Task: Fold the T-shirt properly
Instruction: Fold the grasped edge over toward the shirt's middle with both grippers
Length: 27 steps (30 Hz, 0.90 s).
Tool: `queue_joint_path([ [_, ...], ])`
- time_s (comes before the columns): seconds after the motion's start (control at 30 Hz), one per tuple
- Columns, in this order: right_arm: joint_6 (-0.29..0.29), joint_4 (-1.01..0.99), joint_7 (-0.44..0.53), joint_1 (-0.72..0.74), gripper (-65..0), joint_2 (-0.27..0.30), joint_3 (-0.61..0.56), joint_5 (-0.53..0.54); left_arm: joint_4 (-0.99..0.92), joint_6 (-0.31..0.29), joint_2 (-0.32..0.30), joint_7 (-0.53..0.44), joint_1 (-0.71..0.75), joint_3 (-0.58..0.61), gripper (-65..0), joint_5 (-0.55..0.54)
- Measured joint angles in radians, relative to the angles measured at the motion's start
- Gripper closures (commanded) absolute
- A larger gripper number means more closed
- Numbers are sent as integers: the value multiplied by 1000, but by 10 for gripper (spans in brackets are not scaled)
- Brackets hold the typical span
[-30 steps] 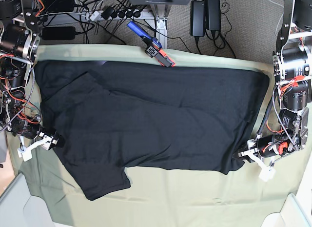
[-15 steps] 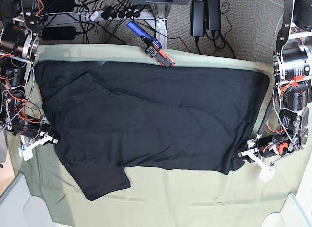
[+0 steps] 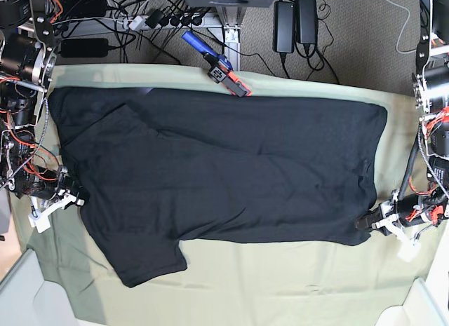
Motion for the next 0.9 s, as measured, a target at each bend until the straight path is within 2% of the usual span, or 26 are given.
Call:
queue_joint_path([
  [0.23, 1, 92, -99, -4, 0, 4, -1, 14, 16, 0, -60, 129, 2, 1, 0, -121],
  [0.37, 0, 97, -106, -11, 0, 42, -4, 49, 16, 0, -74, 176, 4, 2, 0, -182],
  [0.53, 1, 104, -151, -64, 0, 103, -3, 138, 18, -5, -88, 193, 37, 2, 0, -225],
  [0.9, 1, 119, -153, -166, 0, 139, -4, 196, 18, -7, -92, 238, 98, 3, 0, -277],
])
